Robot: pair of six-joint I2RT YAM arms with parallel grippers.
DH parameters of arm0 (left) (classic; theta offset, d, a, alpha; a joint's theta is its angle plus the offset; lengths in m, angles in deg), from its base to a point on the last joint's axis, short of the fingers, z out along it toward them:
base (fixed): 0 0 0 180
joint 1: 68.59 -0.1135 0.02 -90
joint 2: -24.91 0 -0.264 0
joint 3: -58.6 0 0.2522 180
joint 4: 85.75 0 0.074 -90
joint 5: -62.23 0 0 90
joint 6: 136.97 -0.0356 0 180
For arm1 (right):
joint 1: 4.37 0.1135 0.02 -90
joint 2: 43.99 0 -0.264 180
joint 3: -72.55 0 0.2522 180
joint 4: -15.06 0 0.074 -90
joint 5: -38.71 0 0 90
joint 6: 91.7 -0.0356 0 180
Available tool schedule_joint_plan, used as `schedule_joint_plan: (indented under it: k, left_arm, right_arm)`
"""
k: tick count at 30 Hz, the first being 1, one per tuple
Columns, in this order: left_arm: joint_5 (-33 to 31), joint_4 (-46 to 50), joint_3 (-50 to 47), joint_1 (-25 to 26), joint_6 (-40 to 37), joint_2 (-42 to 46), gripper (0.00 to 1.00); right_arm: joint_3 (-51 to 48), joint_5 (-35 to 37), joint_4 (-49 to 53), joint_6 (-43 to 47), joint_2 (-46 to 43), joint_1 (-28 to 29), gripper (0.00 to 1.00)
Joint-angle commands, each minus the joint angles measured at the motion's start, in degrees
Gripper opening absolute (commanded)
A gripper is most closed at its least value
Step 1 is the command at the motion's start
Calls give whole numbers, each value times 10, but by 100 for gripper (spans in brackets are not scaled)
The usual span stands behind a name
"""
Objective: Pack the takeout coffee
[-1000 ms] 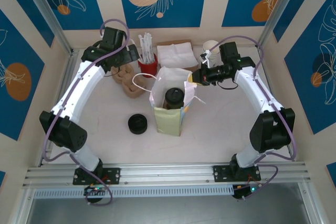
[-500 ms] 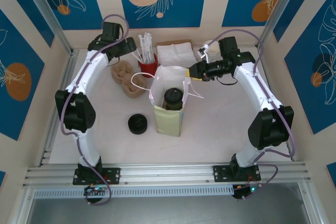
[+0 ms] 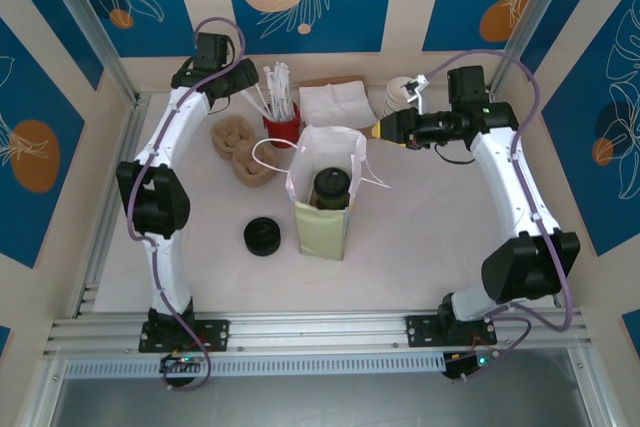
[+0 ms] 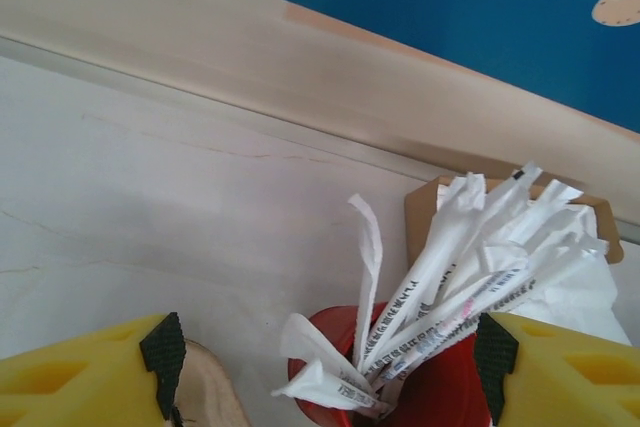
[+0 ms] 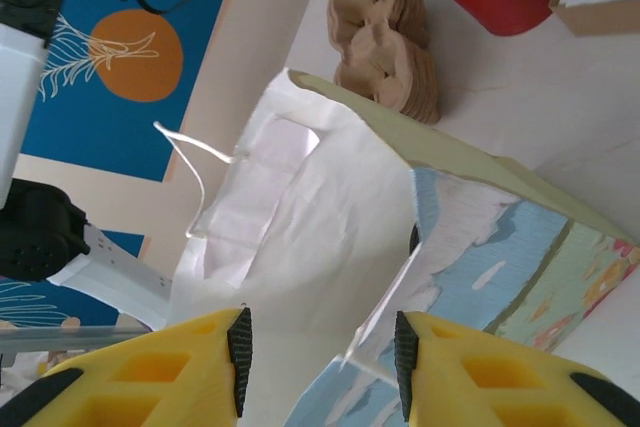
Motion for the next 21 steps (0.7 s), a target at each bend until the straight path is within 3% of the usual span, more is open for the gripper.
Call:
schedule_joint_plan:
  k: [1, 7, 21]
  left_arm:
    - [6, 3, 21, -13, 10, -16, 75]
    - [31, 5, 24, -13, 27, -33, 69]
    - [63, -17, -39, -13, 49, -18, 55]
  right_arm:
    - [-14, 1, 4, -14, -17, -9, 44]
    - [-14, 39, -5, -28, -35, -18, 43]
    - [-21, 43, -17, -53, -41, -31, 41]
